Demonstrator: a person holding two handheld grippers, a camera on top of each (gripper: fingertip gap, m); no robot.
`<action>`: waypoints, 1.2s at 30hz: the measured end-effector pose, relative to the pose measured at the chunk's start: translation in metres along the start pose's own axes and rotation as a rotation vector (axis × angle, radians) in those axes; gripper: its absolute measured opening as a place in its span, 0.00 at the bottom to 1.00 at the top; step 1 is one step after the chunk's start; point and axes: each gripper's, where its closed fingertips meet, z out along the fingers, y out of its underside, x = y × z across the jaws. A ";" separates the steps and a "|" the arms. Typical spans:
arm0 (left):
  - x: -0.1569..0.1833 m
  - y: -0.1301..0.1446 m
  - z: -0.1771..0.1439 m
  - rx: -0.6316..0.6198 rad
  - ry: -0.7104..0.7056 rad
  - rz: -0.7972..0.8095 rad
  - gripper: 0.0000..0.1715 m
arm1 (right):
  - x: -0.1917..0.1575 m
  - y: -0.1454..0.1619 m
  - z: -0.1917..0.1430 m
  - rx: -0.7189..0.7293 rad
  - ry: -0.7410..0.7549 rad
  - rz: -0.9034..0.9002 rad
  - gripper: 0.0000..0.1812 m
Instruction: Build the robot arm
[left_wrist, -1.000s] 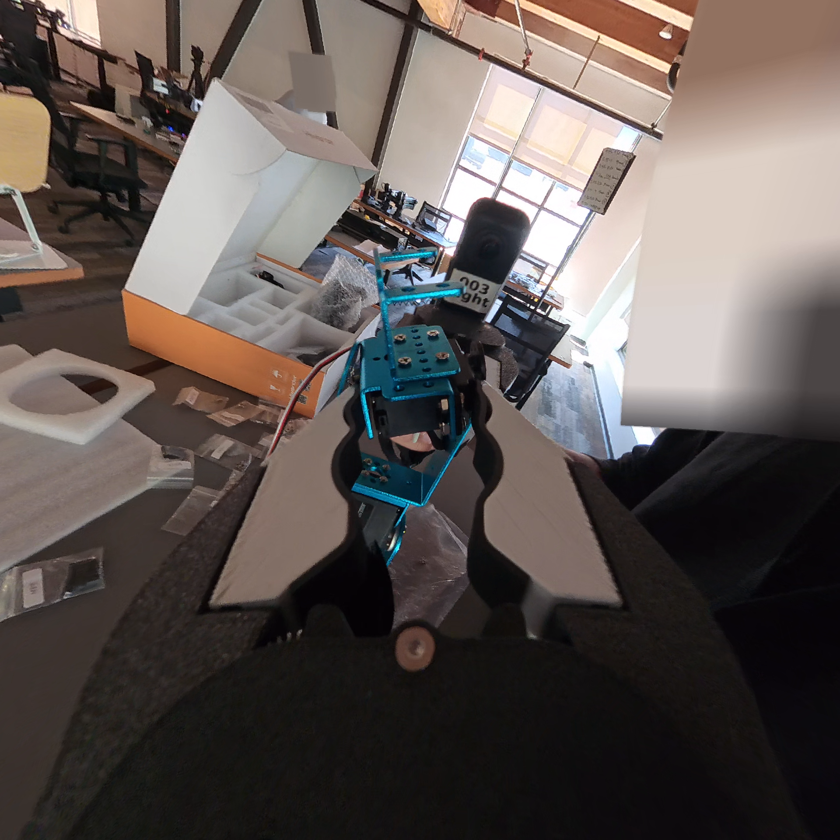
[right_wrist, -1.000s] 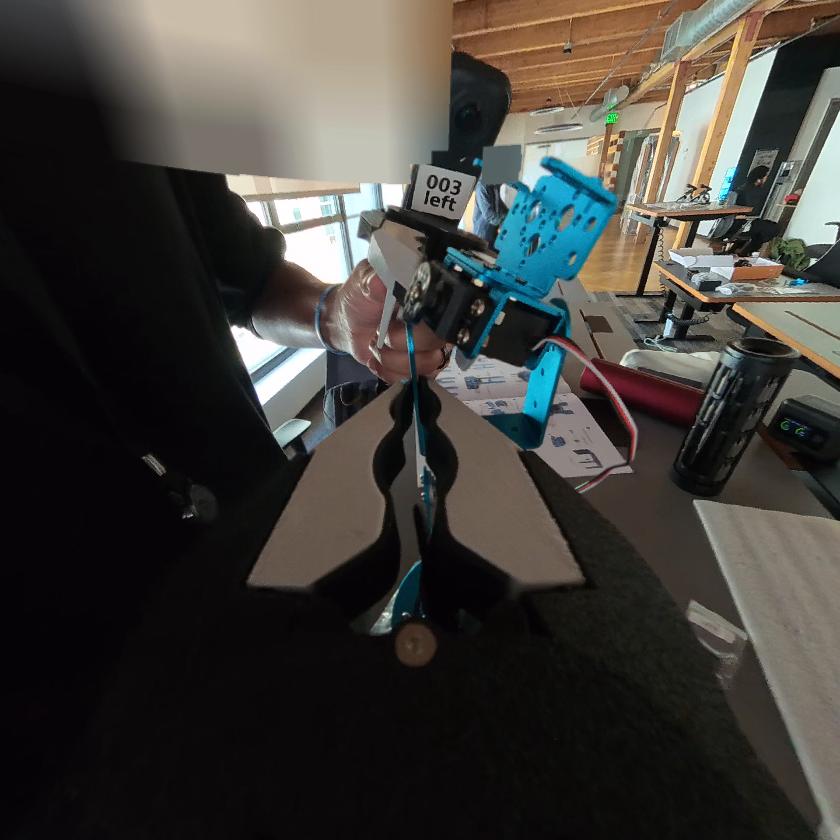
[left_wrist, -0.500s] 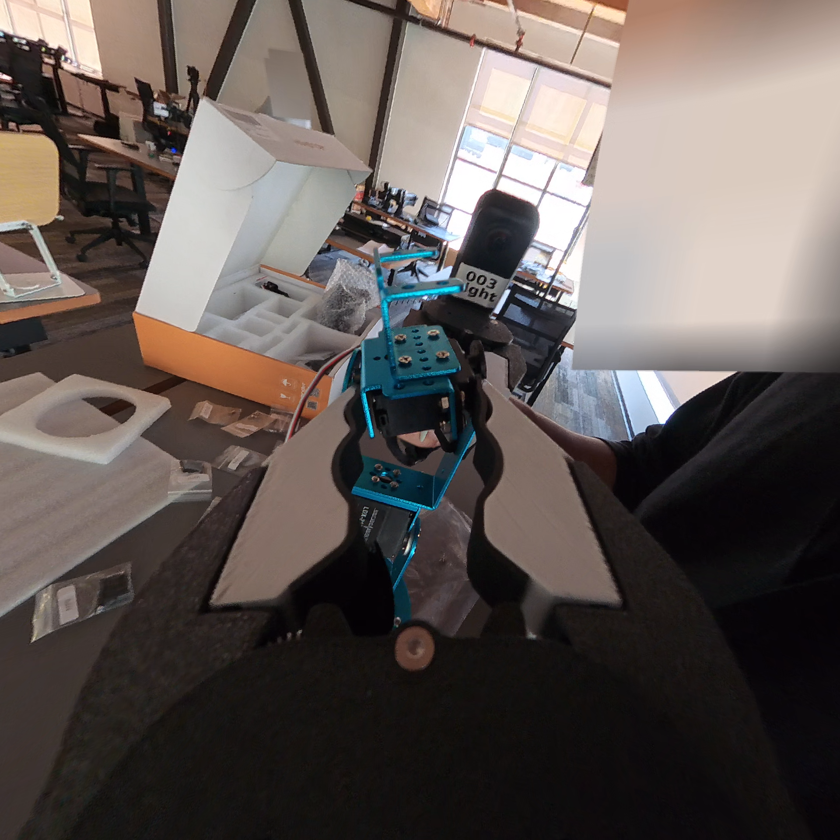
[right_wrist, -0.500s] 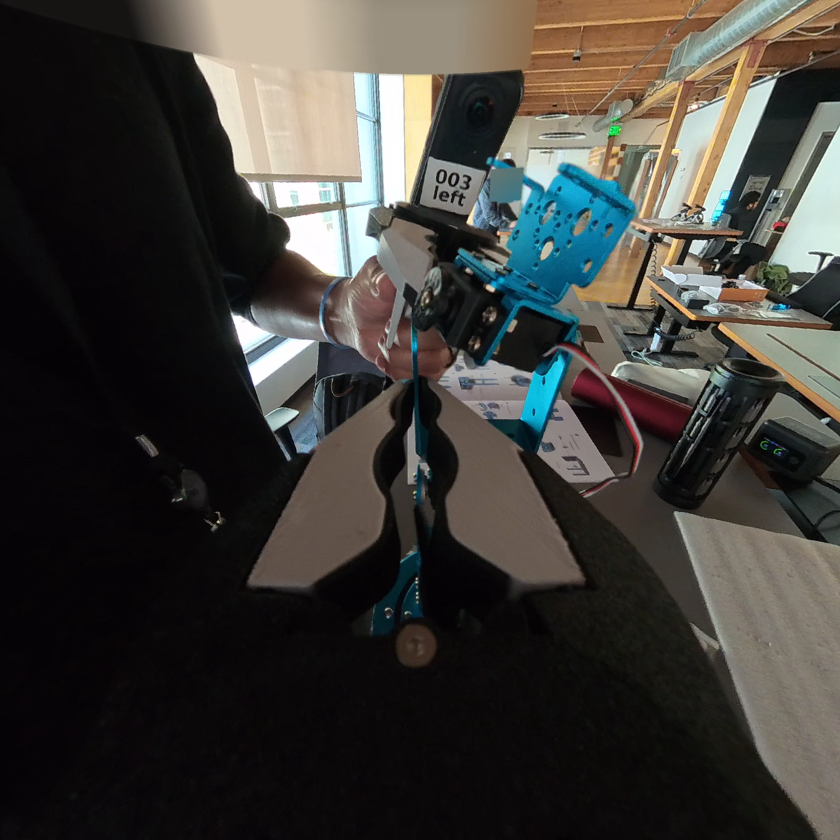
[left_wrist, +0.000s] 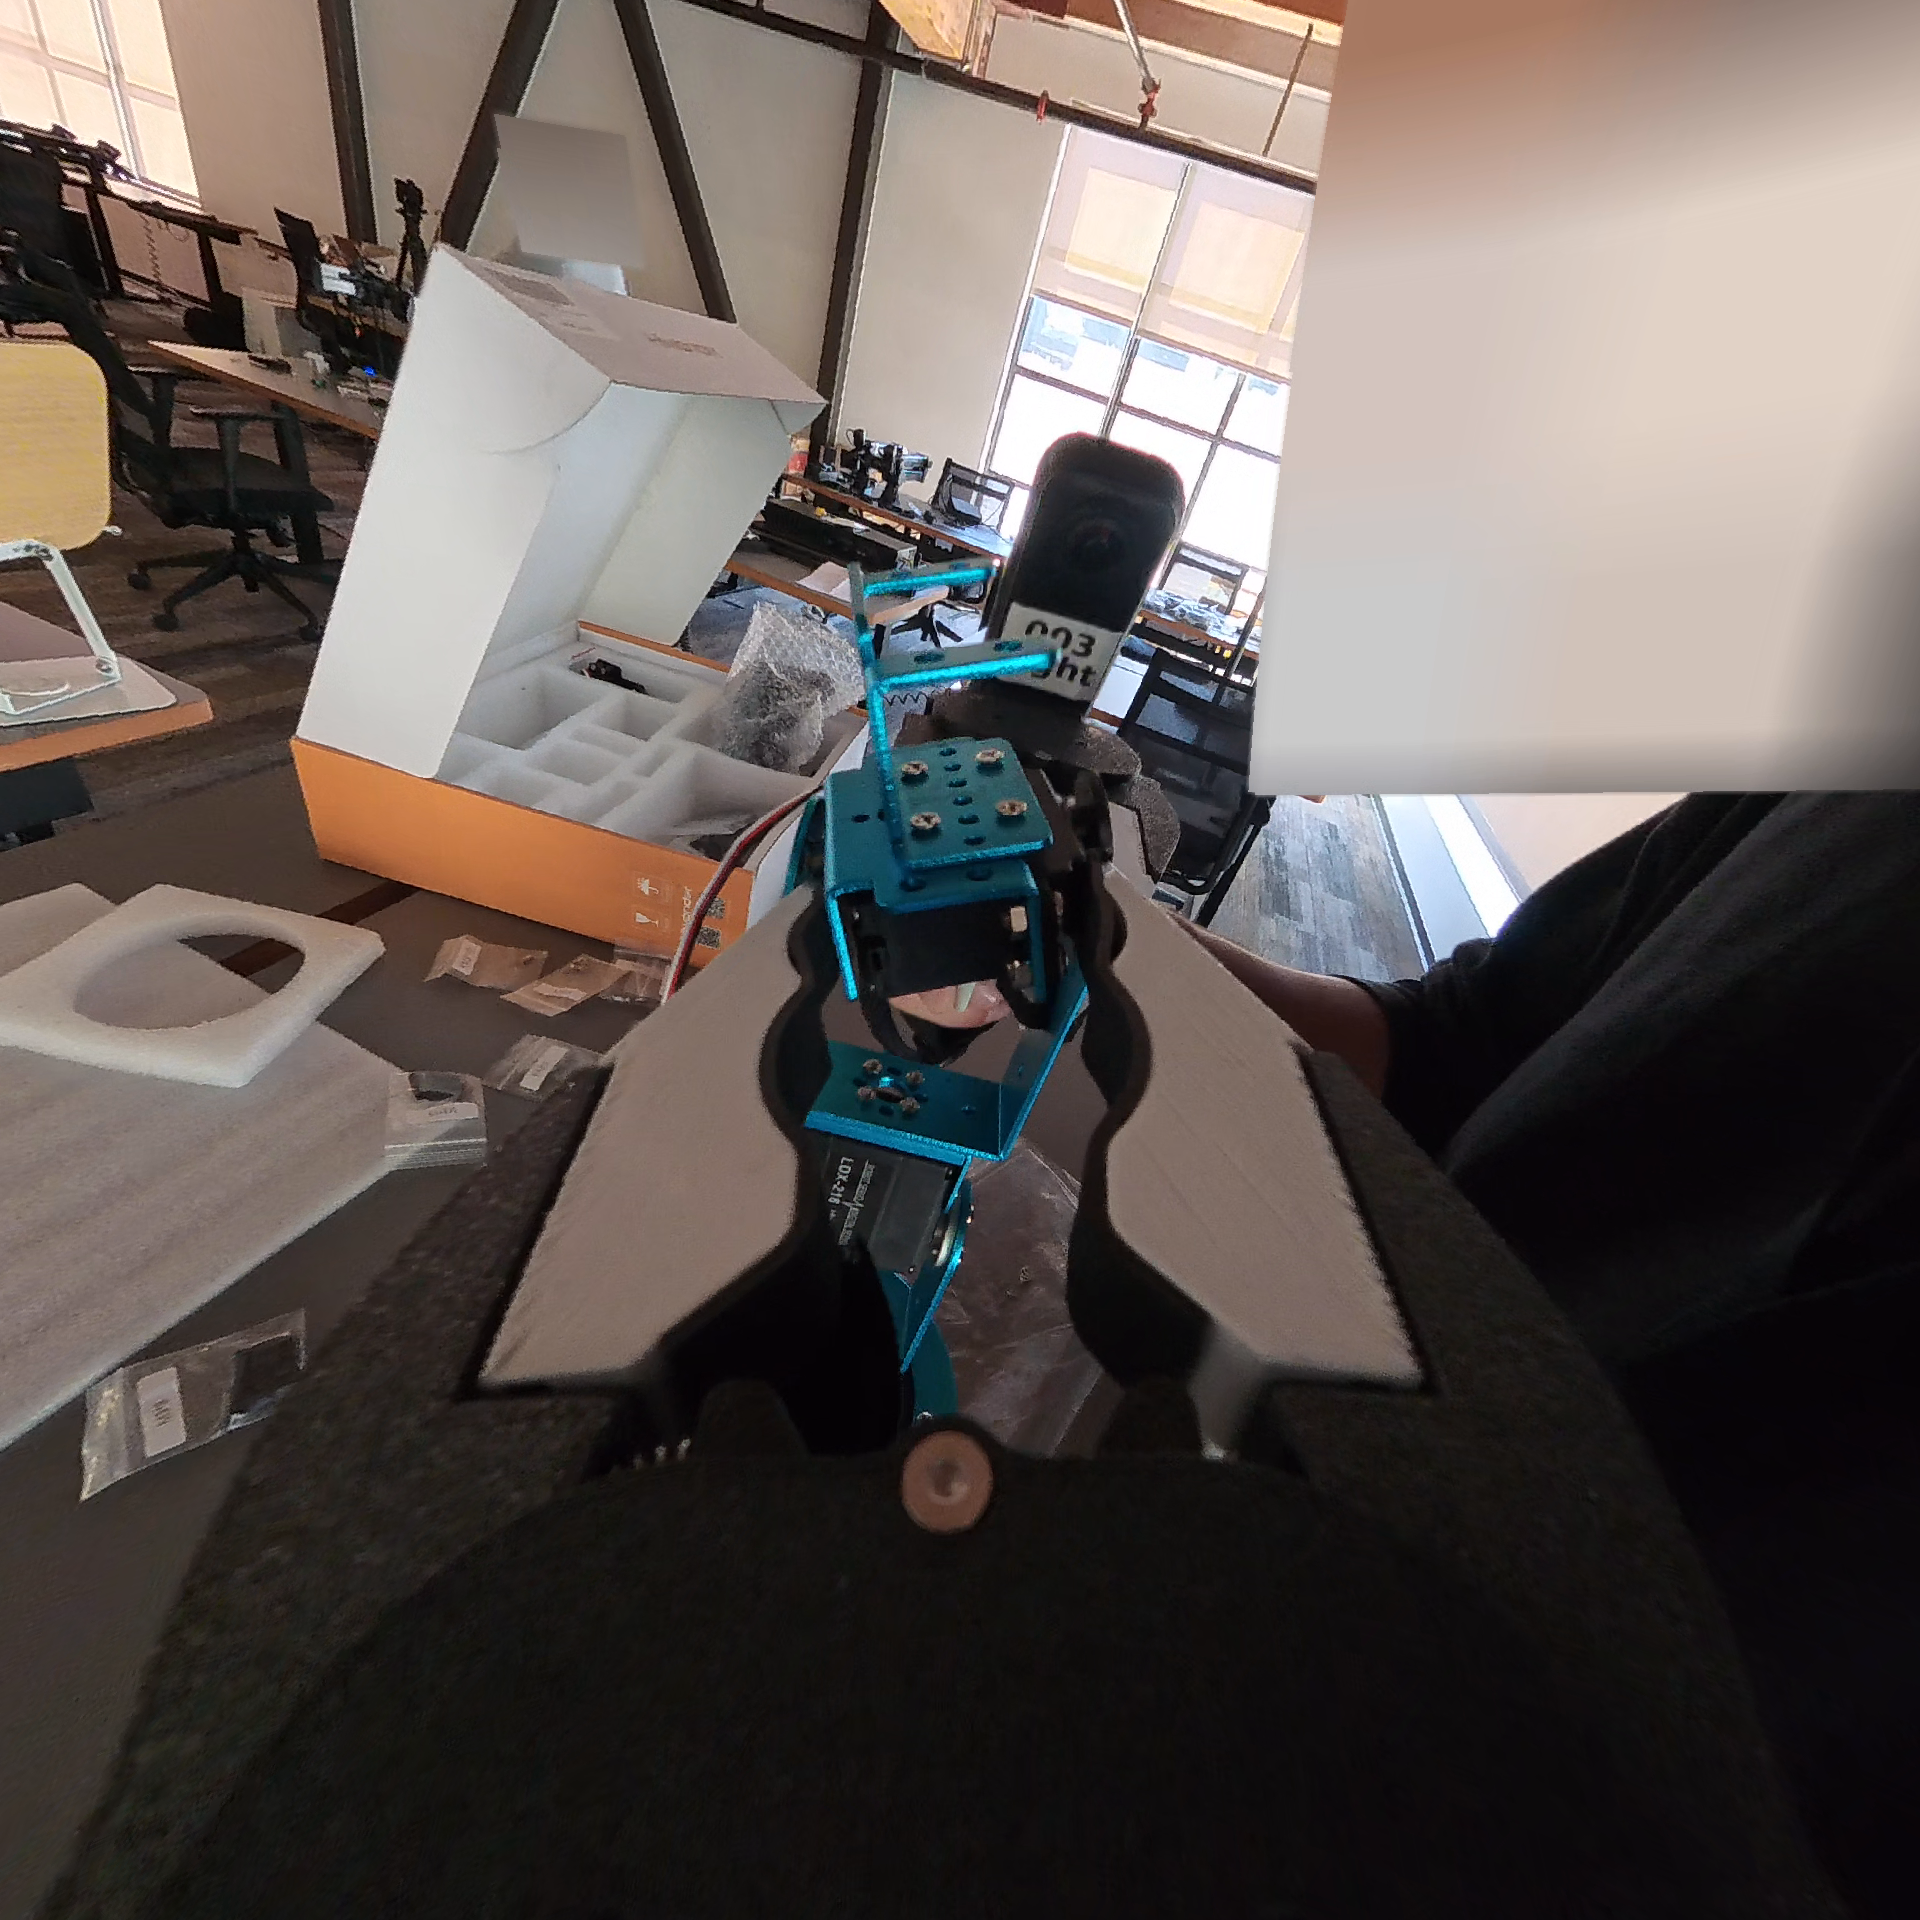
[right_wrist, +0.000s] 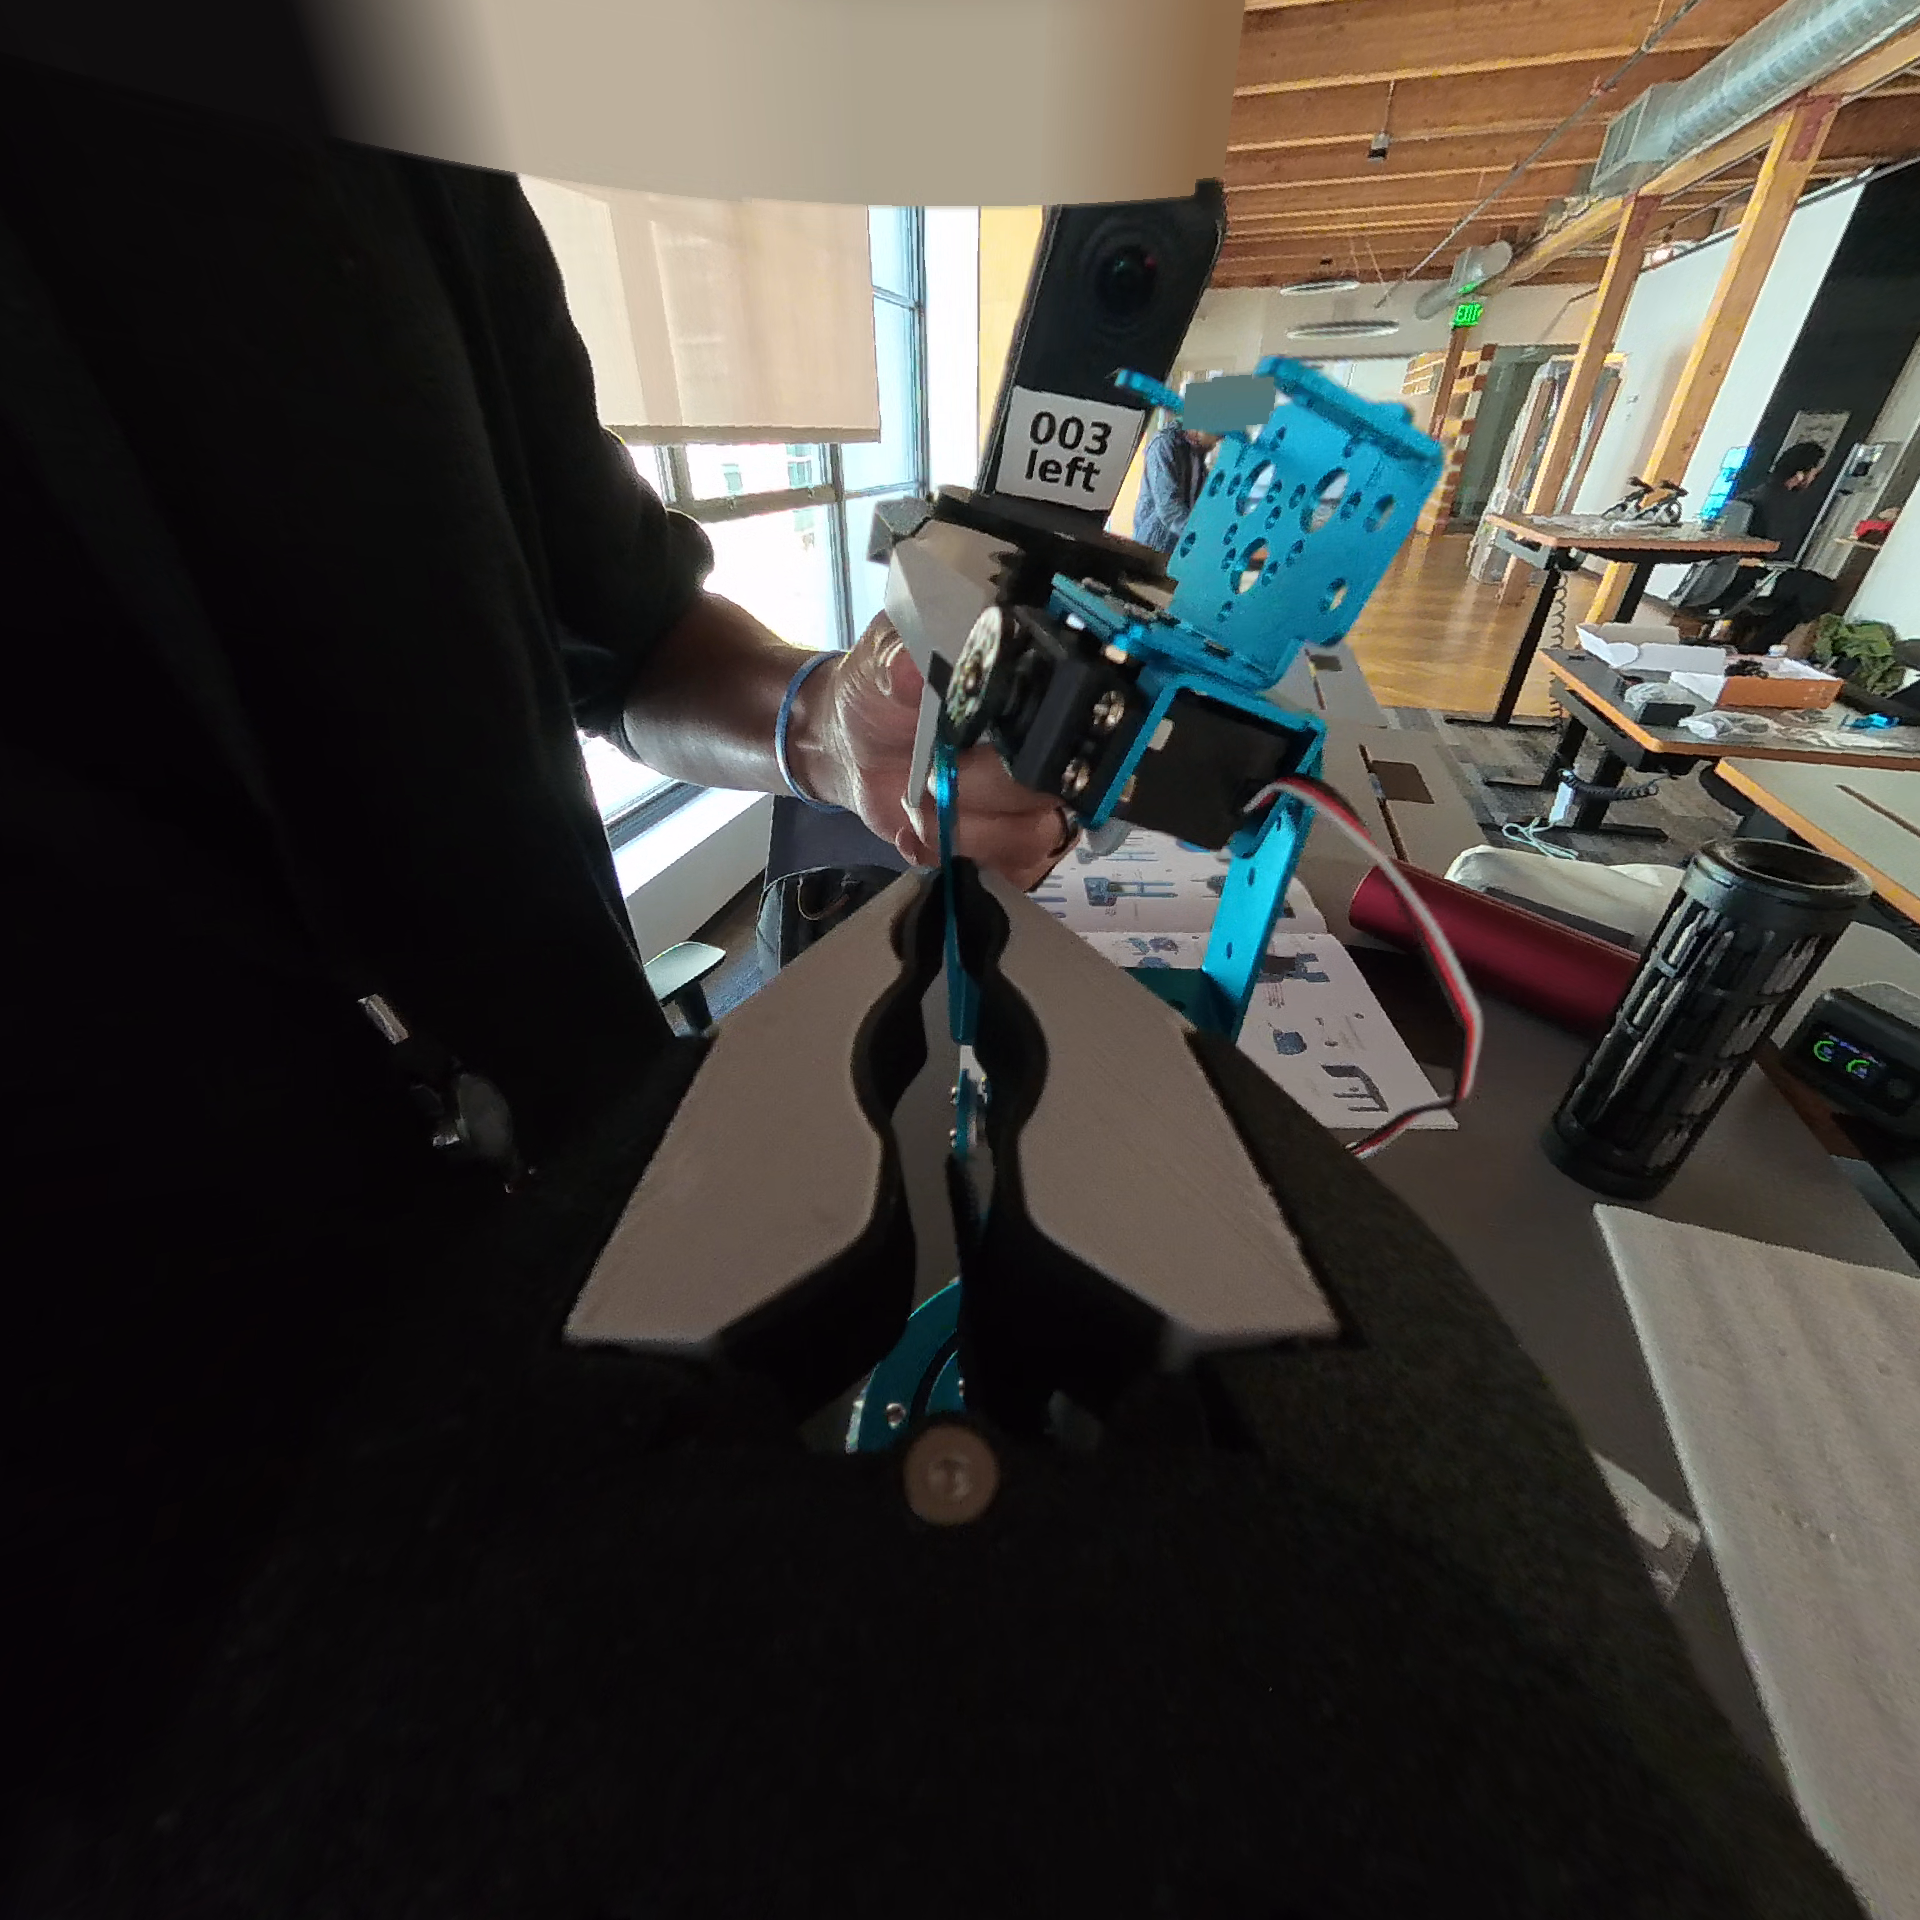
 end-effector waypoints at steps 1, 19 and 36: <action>0.000 0.000 0.000 -0.001 0.003 -0.003 0.27 | 0.000 0.000 0.000 -0.001 -0.001 0.000 0.01; 0.002 0.001 -0.002 -0.016 0.040 -0.031 0.27 | -0.002 0.000 0.001 -0.037 0.025 -0.038 0.01; 0.002 0.002 -0.004 -0.076 0.083 -0.022 0.26 | -0.002 0.000 0.001 -0.013 -0.008 -0.002 0.01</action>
